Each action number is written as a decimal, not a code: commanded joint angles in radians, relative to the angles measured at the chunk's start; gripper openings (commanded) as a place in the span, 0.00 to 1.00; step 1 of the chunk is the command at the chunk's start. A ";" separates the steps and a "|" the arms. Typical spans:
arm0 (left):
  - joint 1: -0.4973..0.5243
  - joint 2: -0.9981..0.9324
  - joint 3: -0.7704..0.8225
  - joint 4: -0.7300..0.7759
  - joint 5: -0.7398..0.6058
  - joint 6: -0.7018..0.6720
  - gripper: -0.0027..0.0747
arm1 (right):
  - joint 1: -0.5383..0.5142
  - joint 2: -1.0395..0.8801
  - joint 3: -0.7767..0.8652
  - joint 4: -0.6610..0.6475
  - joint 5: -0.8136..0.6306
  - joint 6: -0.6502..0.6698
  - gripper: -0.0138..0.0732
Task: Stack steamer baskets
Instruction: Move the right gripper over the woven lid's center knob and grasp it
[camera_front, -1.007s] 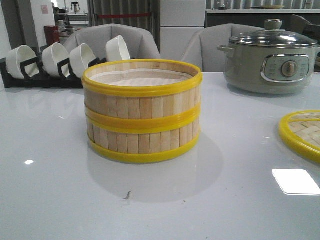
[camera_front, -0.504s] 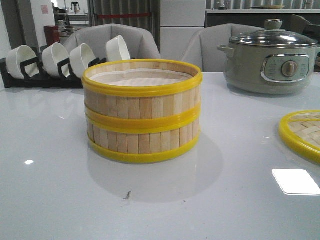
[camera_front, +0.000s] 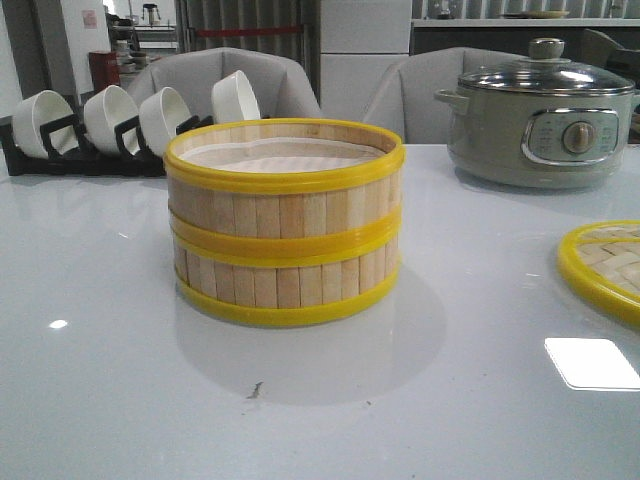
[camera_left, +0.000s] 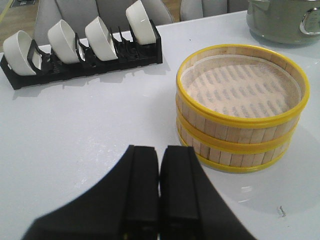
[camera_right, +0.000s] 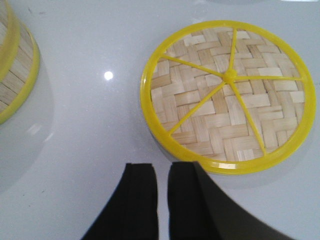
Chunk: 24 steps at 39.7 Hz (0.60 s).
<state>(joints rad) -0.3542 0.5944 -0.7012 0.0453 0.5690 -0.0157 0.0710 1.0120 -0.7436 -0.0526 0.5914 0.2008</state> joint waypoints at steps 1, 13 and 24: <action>-0.006 0.002 -0.029 0.001 -0.072 -0.010 0.15 | -0.004 0.082 -0.071 -0.028 -0.054 -0.008 0.43; -0.006 0.002 -0.029 0.001 -0.072 -0.010 0.15 | -0.070 0.343 -0.236 -0.091 -0.047 -0.008 0.43; -0.006 0.002 -0.029 0.001 -0.072 -0.010 0.15 | -0.186 0.518 -0.377 -0.064 -0.003 -0.008 0.55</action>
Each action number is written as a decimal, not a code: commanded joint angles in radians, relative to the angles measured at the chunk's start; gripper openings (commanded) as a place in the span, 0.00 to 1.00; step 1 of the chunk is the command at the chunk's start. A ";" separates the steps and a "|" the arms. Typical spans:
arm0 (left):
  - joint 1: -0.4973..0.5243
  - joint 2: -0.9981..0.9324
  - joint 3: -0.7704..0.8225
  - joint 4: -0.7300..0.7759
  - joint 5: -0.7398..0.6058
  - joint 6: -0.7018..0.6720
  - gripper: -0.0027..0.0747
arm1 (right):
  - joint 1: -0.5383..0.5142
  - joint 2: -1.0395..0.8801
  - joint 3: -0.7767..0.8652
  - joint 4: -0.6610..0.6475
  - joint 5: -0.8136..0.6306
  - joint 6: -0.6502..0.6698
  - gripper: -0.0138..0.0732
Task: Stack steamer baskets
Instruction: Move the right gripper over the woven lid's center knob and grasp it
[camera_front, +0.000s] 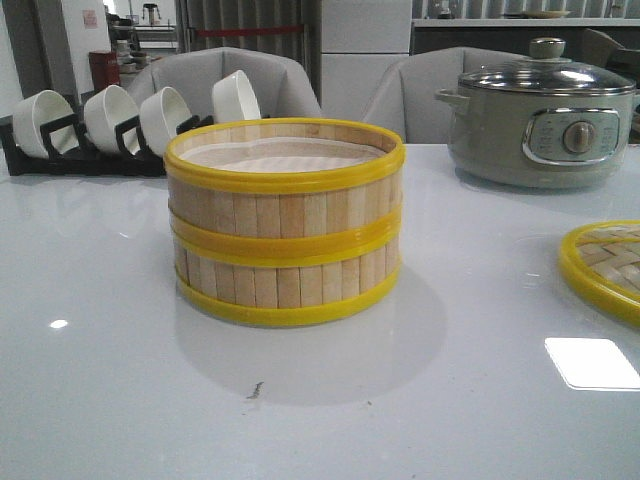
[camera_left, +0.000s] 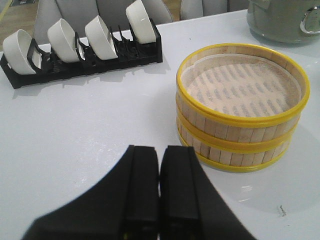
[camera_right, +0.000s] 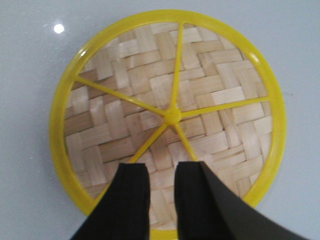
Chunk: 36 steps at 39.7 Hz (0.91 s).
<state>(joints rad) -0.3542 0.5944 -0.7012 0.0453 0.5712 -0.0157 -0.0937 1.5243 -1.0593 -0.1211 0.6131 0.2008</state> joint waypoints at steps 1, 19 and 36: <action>-0.006 0.002 -0.029 0.001 -0.074 -0.010 0.15 | -0.025 0.018 -0.069 0.005 -0.022 -0.008 0.56; -0.006 0.002 -0.029 0.001 -0.076 -0.010 0.15 | -0.042 0.149 -0.191 0.004 0.006 -0.008 0.56; -0.006 0.002 -0.029 0.002 -0.076 -0.010 0.15 | -0.065 0.186 -0.201 0.023 0.054 -0.008 0.56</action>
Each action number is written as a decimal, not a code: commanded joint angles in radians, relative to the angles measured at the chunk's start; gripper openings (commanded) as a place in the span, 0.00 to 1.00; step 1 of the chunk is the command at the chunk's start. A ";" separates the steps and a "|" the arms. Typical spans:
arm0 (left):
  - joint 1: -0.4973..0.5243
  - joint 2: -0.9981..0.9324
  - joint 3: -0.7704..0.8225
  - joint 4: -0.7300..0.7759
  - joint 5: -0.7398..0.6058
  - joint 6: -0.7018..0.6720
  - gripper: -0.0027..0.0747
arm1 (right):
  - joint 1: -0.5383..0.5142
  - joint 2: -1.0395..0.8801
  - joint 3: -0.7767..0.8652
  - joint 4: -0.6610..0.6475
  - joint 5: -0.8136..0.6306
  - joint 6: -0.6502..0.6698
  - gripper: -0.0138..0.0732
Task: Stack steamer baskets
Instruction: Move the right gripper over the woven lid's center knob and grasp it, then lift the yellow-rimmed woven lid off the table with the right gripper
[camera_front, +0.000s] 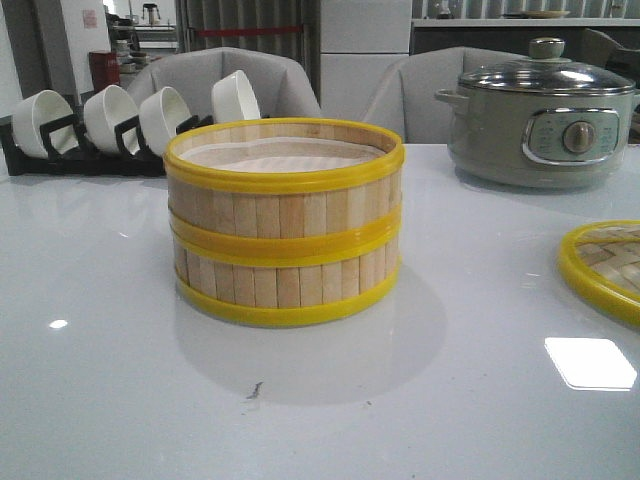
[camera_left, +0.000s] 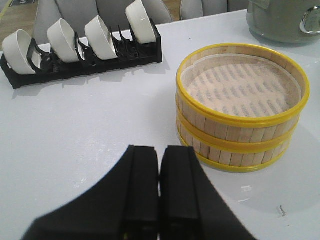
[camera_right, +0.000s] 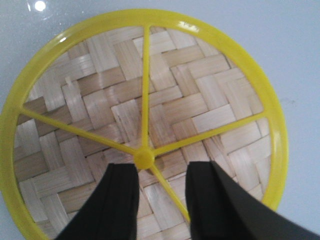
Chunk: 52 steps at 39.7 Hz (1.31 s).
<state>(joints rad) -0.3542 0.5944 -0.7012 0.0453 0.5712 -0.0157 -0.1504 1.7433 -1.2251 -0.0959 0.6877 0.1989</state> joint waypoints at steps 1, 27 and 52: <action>-0.006 0.002 -0.029 0.002 -0.076 -0.010 0.15 | -0.008 -0.031 -0.035 -0.002 -0.020 -0.006 0.56; -0.006 0.002 -0.029 0.003 -0.076 -0.010 0.15 | -0.007 -0.020 -0.035 0.051 -0.051 -0.006 0.56; -0.006 0.002 -0.029 0.010 -0.076 -0.010 0.15 | -0.007 0.010 -0.035 0.052 -0.077 -0.006 0.56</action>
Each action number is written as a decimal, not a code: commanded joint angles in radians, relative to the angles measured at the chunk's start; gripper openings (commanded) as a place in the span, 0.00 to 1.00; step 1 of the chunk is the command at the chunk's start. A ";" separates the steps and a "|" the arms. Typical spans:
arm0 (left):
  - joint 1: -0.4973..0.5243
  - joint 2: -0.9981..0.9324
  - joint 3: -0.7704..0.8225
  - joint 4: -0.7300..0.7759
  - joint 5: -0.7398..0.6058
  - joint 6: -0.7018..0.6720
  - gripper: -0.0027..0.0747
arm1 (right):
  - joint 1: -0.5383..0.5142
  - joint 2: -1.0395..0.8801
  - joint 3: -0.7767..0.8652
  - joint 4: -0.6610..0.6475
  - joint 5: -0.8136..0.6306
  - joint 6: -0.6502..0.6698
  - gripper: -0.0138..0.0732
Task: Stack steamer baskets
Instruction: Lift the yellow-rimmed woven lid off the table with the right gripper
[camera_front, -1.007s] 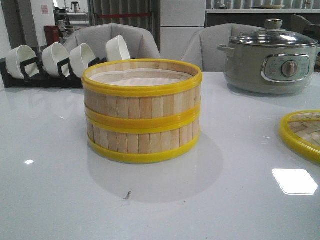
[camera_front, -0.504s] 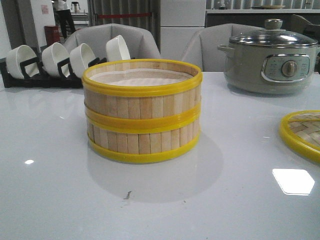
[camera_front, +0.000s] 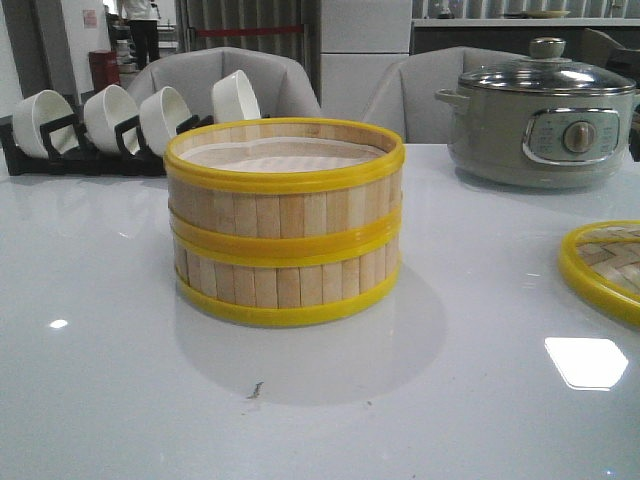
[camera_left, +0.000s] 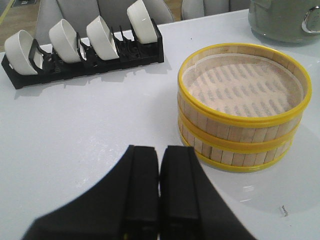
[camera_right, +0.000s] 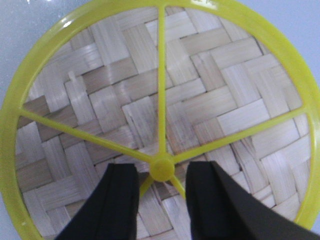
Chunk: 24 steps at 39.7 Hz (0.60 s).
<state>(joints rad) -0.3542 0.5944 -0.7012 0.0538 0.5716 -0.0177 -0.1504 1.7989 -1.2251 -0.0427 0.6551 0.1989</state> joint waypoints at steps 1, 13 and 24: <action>-0.006 0.002 -0.029 0.002 -0.076 -0.008 0.15 | -0.007 -0.045 -0.035 -0.001 -0.046 -0.006 0.56; -0.006 0.002 -0.029 0.002 -0.076 -0.008 0.15 | -0.007 -0.044 -0.035 -0.001 -0.060 -0.006 0.56; -0.006 0.002 -0.029 0.002 -0.076 -0.008 0.15 | -0.007 -0.027 -0.035 0.005 -0.060 -0.006 0.56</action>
<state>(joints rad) -0.3542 0.5944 -0.7012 0.0538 0.5716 -0.0177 -0.1504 1.8096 -1.2251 -0.0405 0.6320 0.1989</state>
